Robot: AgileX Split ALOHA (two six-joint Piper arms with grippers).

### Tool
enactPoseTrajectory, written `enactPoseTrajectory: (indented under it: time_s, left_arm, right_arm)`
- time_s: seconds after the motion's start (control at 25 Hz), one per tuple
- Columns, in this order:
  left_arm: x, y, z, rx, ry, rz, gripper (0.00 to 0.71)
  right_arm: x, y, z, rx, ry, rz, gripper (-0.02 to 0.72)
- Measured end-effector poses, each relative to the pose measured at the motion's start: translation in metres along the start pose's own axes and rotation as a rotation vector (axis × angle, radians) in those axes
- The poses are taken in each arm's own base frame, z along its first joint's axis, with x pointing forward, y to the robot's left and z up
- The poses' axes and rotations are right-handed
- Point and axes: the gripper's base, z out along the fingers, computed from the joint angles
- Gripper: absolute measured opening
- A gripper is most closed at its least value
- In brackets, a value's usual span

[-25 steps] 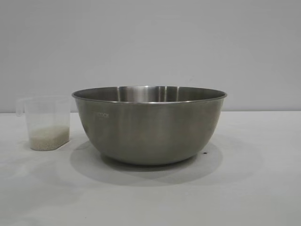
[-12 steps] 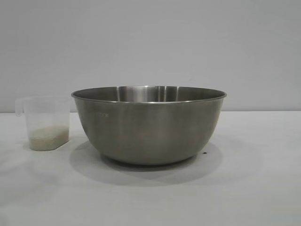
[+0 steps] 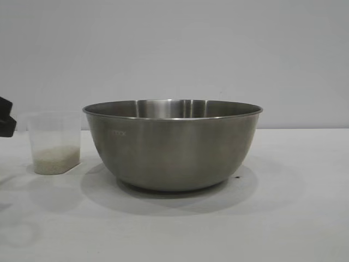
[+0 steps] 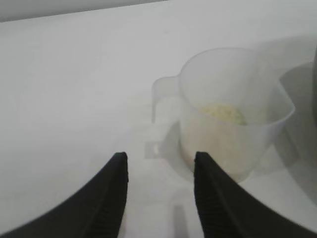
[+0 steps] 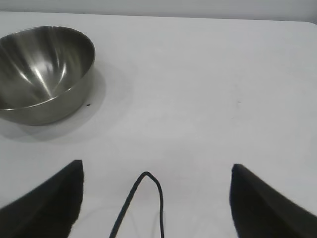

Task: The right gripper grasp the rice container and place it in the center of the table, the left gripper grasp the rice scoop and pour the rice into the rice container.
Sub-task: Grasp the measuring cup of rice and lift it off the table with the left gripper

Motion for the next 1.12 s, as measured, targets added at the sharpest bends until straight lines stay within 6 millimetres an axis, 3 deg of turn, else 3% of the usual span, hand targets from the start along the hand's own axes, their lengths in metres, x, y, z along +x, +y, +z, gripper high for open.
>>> enactPoseTrajectory:
  time_s: [0.28, 0.48, 1.12]
  left_arm:
    - [-0.001, 0.002, 0.015, -0.04, -0.011, 0.018, 0.305]
    - [-0.003, 0.003, 0.019, -0.046, -0.02, 0.036, 0.186]
    - [-0.001, 0.001, 0.02, -0.035, -0.012, 0.058, 0.192]
  right_arm:
    - [0.0, 0.0, 0.0, 0.0, 0.0, 0.0, 0.554]
    - [0.0, 0.0, 0.0, 0.0, 0.0, 0.0, 0.554]
    - [0.0, 0.0, 0.0, 0.0, 0.0, 0.0, 0.554]
